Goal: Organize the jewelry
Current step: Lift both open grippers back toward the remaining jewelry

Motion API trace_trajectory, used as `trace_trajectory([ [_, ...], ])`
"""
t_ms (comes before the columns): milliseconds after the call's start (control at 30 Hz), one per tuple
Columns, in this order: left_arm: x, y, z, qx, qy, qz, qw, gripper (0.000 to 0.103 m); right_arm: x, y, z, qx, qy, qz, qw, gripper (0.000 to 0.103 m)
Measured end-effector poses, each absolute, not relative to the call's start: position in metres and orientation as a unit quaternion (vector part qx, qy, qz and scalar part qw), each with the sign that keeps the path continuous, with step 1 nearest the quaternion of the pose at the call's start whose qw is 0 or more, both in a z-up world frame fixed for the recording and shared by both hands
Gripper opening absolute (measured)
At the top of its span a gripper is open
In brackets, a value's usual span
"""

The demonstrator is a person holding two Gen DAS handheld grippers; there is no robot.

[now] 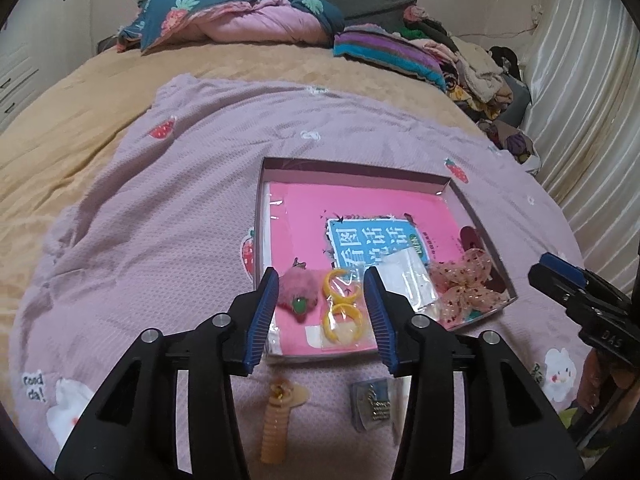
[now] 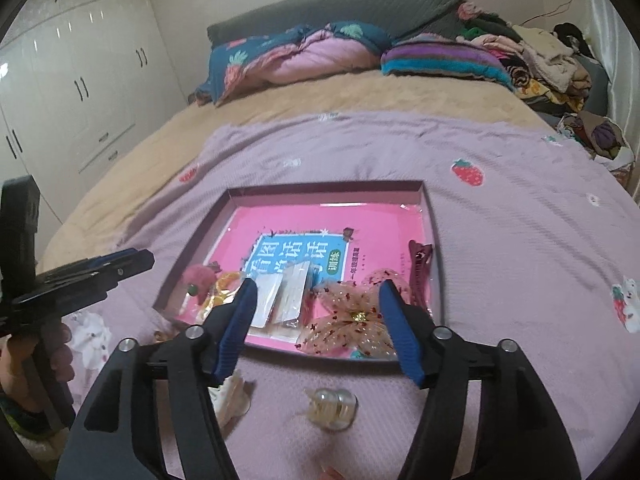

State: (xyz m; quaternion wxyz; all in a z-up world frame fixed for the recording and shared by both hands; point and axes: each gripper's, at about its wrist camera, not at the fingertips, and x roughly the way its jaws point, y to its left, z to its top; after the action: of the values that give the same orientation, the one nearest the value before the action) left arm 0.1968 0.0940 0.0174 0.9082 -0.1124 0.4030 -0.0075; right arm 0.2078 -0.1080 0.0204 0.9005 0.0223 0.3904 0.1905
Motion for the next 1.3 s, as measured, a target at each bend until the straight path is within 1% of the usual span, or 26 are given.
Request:
trace_trajectory([
  [33, 0.193, 0.093, 0.021, -0.111, 0.399, -0.006, 0.910, 0.045, 0.205, -0.110, 0.023, 0.025, 0.387, 0.190, 0.902, 0.068],
  [67, 0.191, 0.092, 0.024, -0.110, 0.396, -0.004, 0.912, 0.047, 0.202, -0.113, 0.026, 0.028, 0.383, 0.188, 0.904, 0.071],
  [133, 0.185, 0.091, 0.031, -0.111, 0.388, -0.002, 0.915, 0.056, 0.197, -0.118, 0.032, 0.034, 0.377, 0.186, 0.907, 0.074],
  [200, 0.177, 0.091, 0.038, -0.112, 0.379, 0.001, 0.919, 0.061, 0.190, -0.124, 0.039, 0.039, 0.370, 0.184, 0.910, 0.075],
  [400, 0.159, 0.091, 0.054, -0.114, 0.356, 0.016, 0.927, 0.086, 0.172, -0.133, 0.055, 0.047, 0.350, 0.184, 0.917, 0.079],
  [533, 0.147, 0.089, 0.061, -0.110, 0.346, 0.022, 0.931, 0.093, 0.162, -0.135, 0.062, 0.047, 0.341, 0.187, 0.920, 0.080],
  [900, 0.122, 0.088, 0.059, -0.111, 0.341, 0.021, 0.933, 0.093, 0.136, -0.128, 0.070, 0.034, 0.330, 0.200, 0.922, 0.081],
  [1300, 0.100, 0.092, 0.043, -0.112, 0.352, 0.019, 0.929, 0.093, 0.118, -0.112, 0.065, 0.019, 0.335, 0.210, 0.918, 0.081],
])
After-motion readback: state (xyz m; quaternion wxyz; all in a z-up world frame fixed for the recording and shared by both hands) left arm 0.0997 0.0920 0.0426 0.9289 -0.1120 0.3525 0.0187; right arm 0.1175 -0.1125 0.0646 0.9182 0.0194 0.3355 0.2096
